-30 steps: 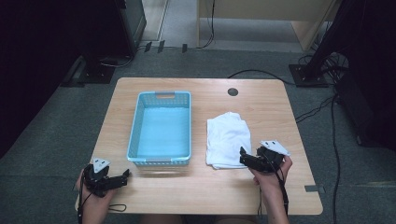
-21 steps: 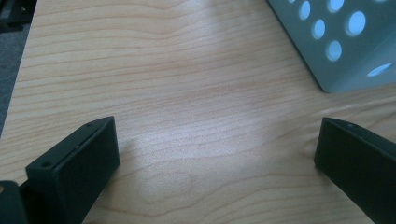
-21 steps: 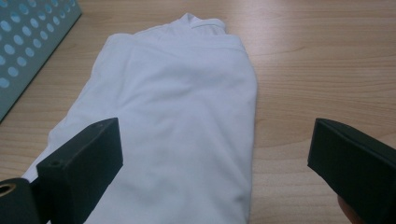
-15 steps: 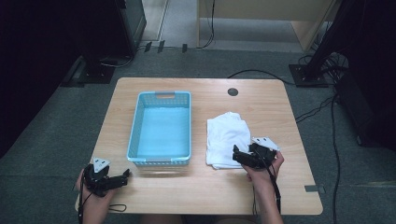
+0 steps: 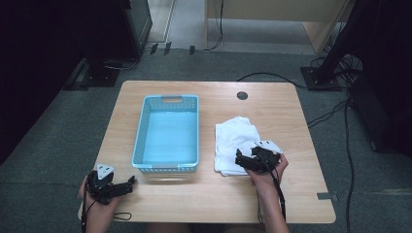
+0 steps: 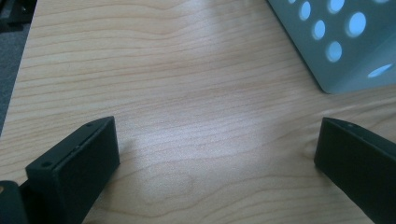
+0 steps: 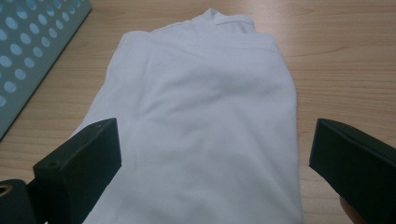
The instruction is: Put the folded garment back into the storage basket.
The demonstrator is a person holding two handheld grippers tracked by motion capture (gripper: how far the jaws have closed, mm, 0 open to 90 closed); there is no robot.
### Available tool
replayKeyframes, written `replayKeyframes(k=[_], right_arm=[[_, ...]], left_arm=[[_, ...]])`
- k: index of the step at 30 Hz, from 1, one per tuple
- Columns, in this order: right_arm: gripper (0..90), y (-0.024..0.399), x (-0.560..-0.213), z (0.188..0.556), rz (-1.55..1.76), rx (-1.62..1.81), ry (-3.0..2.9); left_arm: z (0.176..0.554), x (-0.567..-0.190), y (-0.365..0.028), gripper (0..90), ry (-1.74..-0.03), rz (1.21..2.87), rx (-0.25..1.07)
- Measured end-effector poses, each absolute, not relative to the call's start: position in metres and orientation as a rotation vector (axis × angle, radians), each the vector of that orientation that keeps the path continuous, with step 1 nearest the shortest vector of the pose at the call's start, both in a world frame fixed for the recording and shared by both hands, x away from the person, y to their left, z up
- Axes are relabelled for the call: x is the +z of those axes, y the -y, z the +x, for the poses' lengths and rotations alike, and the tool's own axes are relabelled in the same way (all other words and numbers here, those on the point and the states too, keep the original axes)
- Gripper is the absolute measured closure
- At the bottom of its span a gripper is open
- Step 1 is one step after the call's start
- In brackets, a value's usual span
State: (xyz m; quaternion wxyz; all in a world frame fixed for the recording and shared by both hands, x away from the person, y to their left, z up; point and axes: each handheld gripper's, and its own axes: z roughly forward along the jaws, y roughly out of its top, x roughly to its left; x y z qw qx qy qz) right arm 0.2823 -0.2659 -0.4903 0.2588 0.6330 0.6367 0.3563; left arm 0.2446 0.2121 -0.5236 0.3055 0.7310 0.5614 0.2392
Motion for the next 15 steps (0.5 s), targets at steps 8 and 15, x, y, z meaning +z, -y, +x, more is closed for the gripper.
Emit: replayKeyframes(k=[8, 15], right_arm=[[0.0, 0.254, -0.494, 0.29, 1.713, 0.95, -1.754], [0.0, 0.248, -0.497, 0.295, 1.744, 0.936, -1.711]], left_arm=[[0.245, -0.524, -0.212, 0.0, -1.486, 1.935, 0.633], [0.245, -0.524, -0.212, 0.0, -1.486, 1.935, 0.633]])
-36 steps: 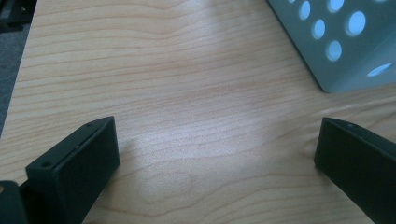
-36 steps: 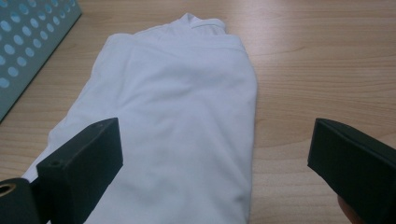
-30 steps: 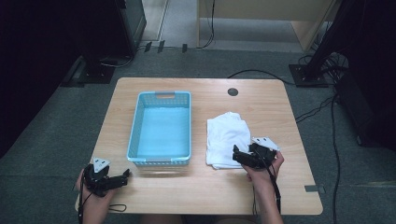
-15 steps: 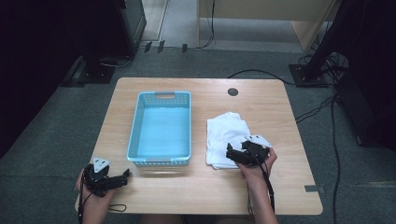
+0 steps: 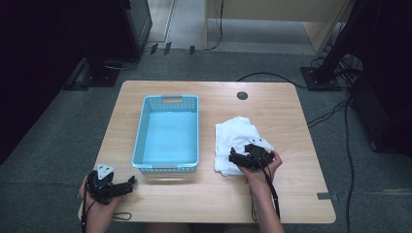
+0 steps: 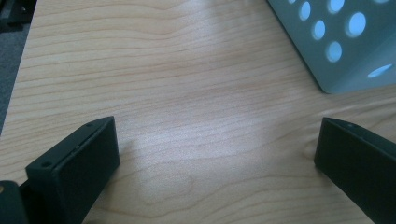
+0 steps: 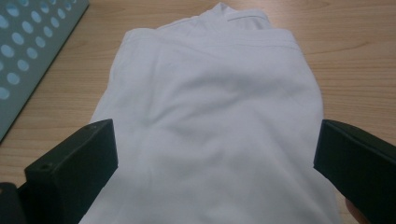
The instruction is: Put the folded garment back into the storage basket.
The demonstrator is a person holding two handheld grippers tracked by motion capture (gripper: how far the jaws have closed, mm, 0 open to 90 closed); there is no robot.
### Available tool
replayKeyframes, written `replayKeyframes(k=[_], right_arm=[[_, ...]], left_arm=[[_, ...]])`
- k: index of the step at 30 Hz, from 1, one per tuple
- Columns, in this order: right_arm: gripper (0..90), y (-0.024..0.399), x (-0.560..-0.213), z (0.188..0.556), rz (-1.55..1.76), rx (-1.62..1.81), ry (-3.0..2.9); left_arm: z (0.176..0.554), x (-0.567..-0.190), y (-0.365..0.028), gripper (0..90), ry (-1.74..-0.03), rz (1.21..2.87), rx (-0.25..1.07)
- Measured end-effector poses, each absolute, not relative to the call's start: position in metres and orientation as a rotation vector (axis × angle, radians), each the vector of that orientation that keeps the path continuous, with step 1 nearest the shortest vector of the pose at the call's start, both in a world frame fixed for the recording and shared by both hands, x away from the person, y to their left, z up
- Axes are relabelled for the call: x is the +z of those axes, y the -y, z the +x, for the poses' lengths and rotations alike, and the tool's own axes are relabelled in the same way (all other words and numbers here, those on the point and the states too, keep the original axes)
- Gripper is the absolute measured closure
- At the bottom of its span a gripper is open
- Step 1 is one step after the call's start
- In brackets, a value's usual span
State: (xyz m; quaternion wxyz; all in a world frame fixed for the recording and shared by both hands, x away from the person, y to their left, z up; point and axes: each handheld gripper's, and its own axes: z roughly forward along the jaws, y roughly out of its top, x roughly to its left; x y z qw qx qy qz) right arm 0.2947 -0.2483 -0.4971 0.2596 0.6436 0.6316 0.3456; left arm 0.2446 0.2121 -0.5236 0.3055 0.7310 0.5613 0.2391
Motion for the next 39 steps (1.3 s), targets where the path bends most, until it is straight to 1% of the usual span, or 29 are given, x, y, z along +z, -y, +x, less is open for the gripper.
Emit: replayKeyframes(k=[25, 29, 32, 39], right_arm=[[0.0, 0.219, -0.517, 0.316, 1.783, 0.856, -1.756], [0.0, 0.217, -0.517, 0.319, 1.779, 0.827, -1.757], [0.0, 0.216, -0.524, 0.321, 1.774, 0.787, -1.764], [0.0, 0.217, -0.527, 0.319, 1.735, 0.799, -1.763]], left_arm=[[0.245, -0.524, -0.212, 0.0, -1.482, 1.937, 0.631], [0.245, -0.524, -0.212, 0.0, -1.482, 1.937, 0.631], [0.245, -0.524, -0.212, 0.0, -1.48, 1.938, 0.632], [0.245, -0.524, -0.212, 0.0, -1.48, 1.938, 0.632]])
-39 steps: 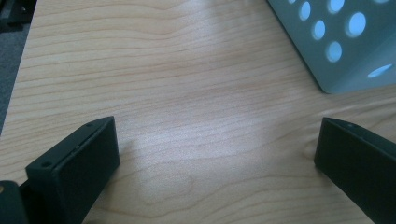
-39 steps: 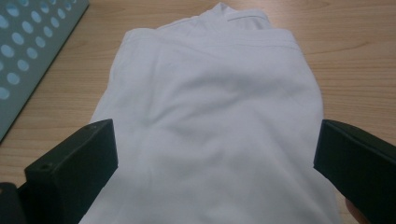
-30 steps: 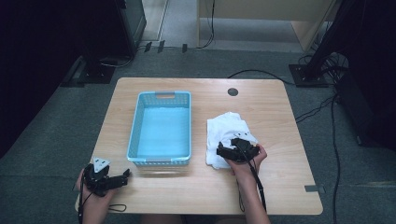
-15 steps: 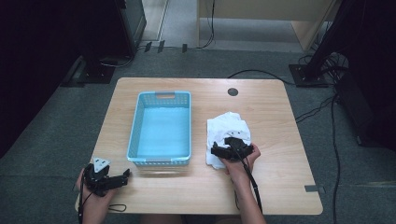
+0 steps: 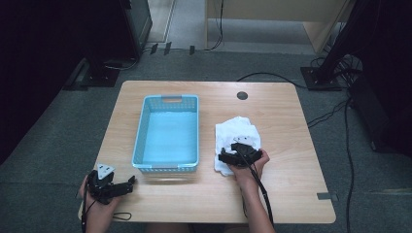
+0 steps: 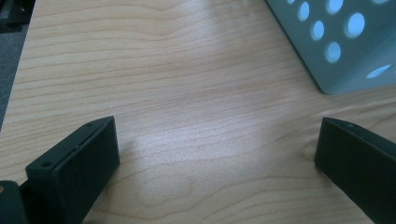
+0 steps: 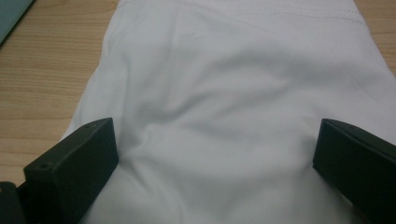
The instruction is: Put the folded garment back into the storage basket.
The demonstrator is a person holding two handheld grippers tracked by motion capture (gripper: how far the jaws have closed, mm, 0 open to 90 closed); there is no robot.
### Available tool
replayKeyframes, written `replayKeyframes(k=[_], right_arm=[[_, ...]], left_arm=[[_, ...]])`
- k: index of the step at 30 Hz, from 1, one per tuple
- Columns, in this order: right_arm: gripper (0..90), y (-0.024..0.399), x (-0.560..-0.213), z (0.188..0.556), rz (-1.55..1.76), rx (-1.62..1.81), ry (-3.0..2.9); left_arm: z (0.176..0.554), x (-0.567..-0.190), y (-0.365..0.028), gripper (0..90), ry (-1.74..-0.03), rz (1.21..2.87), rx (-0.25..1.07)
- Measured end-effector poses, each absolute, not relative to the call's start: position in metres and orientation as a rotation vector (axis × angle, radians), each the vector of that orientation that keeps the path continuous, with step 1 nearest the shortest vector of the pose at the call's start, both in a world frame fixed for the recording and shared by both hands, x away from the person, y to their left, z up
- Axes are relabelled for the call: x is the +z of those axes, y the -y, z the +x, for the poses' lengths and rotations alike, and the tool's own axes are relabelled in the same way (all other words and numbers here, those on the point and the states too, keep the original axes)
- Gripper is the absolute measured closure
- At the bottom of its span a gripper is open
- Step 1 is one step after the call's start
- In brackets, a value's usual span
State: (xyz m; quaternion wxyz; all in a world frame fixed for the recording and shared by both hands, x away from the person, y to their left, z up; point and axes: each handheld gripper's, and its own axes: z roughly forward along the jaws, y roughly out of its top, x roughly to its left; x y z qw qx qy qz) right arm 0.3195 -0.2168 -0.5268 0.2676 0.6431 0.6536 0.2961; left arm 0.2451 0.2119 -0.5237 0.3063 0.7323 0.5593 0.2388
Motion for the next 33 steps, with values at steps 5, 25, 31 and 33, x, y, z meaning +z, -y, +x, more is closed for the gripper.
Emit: replayKeyframes(k=[5, 25, 31, 33], right_arm=[[5.9, 0.217, -0.526, 0.317, 1.724, 0.808, -1.761], [50.5, 0.224, -0.524, 0.309, 1.747, 0.842, -1.642], [60.2, 0.236, -0.524, 0.307, 1.721, 0.889, -1.682], [61.2, 0.236, -0.524, 0.307, 1.708, 0.882, -1.692]], left_arm=[[0.245, -0.524, -0.212, 0.0, -1.477, 1.94, 0.63], [0.245, -0.524, -0.212, 0.0, -1.474, 1.942, 0.629], [0.245, -0.524, -0.212, 0.0, -1.474, 1.942, 0.629], [0.245, -0.524, -0.212, 0.0, -1.474, 1.942, 0.629]])
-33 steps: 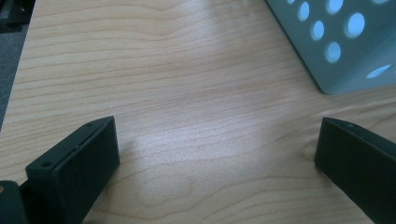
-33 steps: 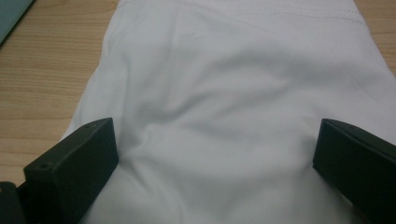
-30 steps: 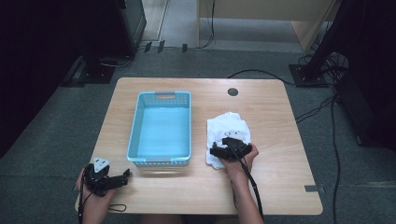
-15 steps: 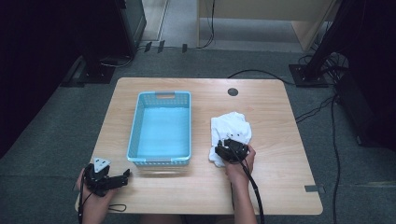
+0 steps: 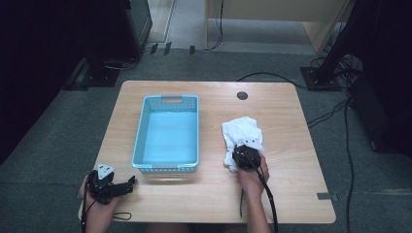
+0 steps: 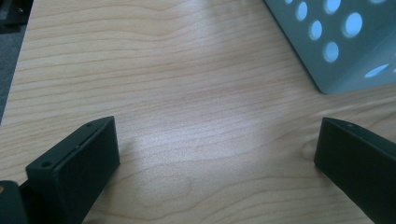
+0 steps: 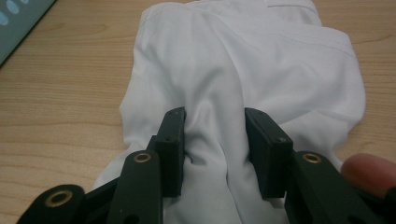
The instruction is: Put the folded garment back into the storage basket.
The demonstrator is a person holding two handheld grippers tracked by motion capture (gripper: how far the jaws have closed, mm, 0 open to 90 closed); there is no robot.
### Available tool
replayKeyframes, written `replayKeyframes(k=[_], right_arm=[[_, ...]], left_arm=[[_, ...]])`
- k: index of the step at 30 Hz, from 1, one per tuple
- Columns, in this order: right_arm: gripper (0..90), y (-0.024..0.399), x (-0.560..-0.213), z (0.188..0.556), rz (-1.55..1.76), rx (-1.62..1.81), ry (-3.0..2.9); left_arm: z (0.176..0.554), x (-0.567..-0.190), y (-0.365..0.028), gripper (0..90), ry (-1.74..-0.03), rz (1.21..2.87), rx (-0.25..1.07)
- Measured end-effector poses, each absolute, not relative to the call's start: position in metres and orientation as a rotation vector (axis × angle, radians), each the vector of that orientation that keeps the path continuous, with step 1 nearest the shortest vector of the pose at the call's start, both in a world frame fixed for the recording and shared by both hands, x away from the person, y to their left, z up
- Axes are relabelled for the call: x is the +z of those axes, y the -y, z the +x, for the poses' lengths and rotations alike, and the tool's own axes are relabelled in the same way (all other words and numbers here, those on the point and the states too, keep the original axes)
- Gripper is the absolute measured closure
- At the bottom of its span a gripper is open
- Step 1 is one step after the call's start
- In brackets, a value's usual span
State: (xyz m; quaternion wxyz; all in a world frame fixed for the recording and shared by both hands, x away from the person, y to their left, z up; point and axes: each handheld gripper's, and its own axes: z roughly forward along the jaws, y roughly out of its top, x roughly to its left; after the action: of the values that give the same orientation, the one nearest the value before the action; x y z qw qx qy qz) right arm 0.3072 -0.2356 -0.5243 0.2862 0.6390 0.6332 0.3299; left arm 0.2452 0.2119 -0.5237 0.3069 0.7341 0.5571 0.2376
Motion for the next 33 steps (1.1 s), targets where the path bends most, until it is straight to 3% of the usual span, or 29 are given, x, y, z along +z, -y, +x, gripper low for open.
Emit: replayKeyframes(k=[11, 21, 33], right_arm=[[69.1, 0.239, -0.524, 0.306, 1.741, 0.901, -1.657], [70.2, 0.245, -0.519, 0.302, 1.806, 0.956, -1.637], [70.8, 0.228, -0.487, 0.302, 1.759, 1.014, -1.641]], left_arm=[[0.245, -0.524, -0.212, 0.0, -1.473, 1.942, 0.629], [0.245, -0.524, -0.212, 0.0, -1.473, 1.943, 0.629], [0.245, -0.524, -0.212, 0.0, -1.473, 1.943, 0.629]])
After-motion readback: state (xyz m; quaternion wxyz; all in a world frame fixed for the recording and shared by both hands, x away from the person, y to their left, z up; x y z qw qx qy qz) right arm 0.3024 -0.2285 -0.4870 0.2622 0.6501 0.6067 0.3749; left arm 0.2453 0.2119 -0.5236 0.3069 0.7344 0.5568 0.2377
